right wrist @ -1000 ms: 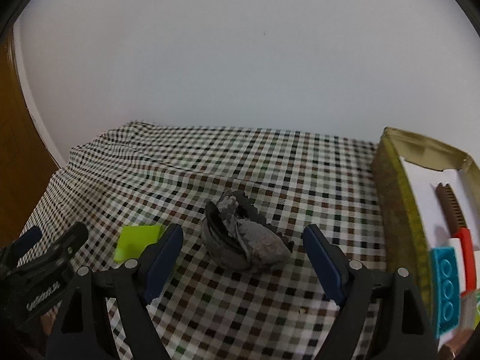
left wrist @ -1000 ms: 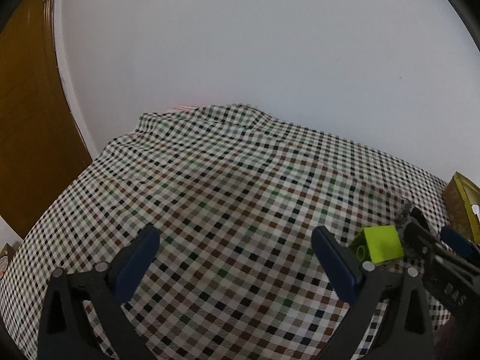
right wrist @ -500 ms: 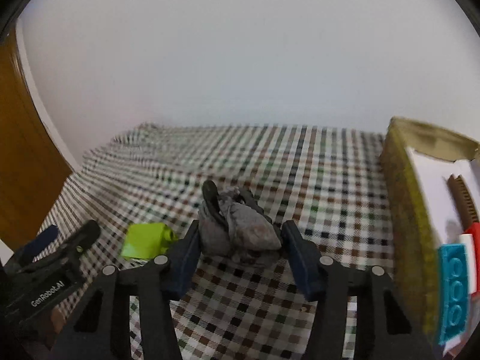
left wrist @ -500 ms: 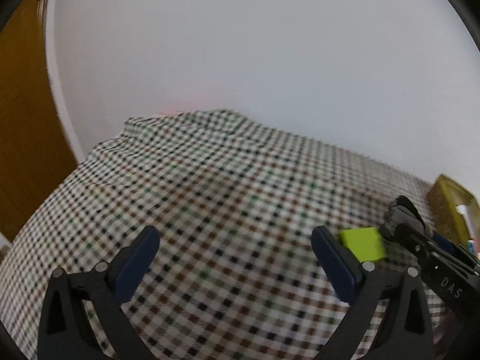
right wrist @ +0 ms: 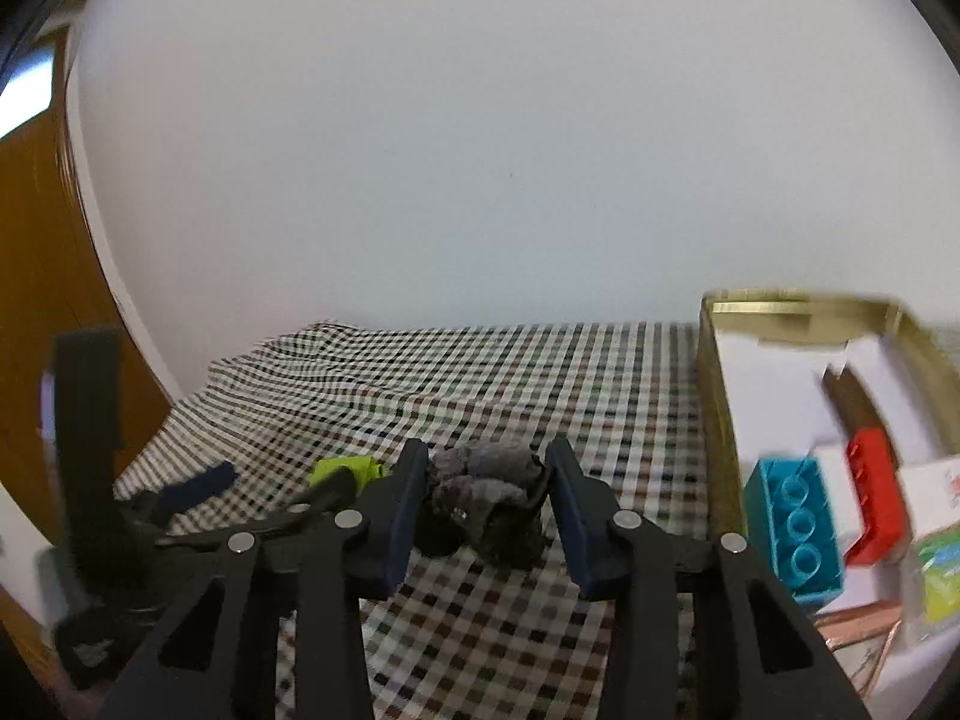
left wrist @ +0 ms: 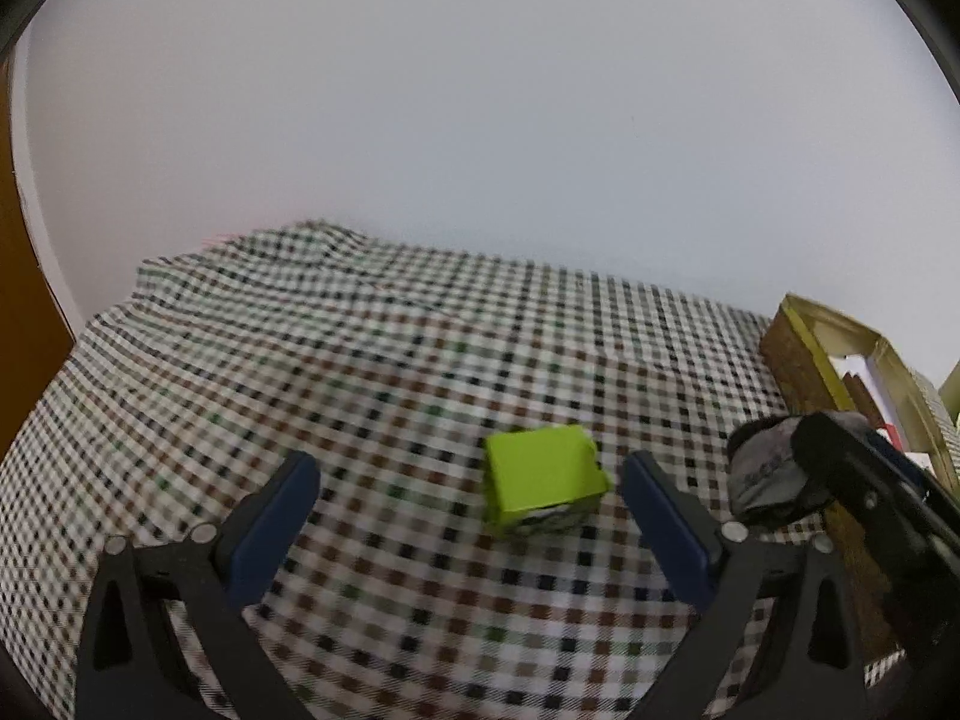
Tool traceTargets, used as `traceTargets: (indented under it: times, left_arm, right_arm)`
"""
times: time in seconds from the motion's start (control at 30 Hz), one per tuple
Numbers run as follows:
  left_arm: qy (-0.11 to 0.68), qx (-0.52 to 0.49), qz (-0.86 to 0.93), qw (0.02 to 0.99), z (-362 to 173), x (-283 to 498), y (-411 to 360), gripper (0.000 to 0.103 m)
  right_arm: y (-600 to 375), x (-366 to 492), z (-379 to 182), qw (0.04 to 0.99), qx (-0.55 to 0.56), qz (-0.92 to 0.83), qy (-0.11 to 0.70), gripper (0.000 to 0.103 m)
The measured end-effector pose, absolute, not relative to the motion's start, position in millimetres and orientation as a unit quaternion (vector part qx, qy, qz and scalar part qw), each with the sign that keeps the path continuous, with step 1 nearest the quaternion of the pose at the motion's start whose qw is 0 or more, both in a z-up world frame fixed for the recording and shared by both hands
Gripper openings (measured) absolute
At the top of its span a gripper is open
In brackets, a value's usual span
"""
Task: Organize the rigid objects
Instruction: 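Grasp the lime Lego block with the left tool while the right grasps the grey cloth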
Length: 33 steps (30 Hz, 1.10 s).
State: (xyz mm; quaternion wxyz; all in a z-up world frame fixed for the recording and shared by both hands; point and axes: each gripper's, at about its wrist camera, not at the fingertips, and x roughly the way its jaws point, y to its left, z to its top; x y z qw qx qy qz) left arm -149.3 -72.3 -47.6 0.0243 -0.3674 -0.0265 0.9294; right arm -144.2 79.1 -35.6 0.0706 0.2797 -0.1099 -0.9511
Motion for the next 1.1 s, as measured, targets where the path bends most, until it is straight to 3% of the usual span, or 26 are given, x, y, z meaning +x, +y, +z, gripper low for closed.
traceTargets:
  times: [0.1, 0.17, 0.5, 1.1]
  left_arm:
    - [-0.035, -0.390, 0.920, 0.028, -53, -161, -62, 0.087]
    - [-0.037, -0.404, 0.913, 0.037, -57, -164, -56, 0.056]
    - [-0.113, -0.401, 0.907, 0.070, -61, -160, -76, 0.053]
    - [-0.083, -0.302, 0.945, 0.089, -29, -119, -38, 0.053]
  right_arm:
    - [89, -140, -35, 0.071, 0.276, -0.949, -0.133, 0.043]
    - [85, -142, -32, 0.070, 0.270, -0.951, -0.133, 0.043]
    - [91, -131, -18, 0.077, 0.248, -0.955, -0.144, 0.043]
    - [112, -105, 2, 0.070, 0.218, -0.963, -0.142, 0.043]
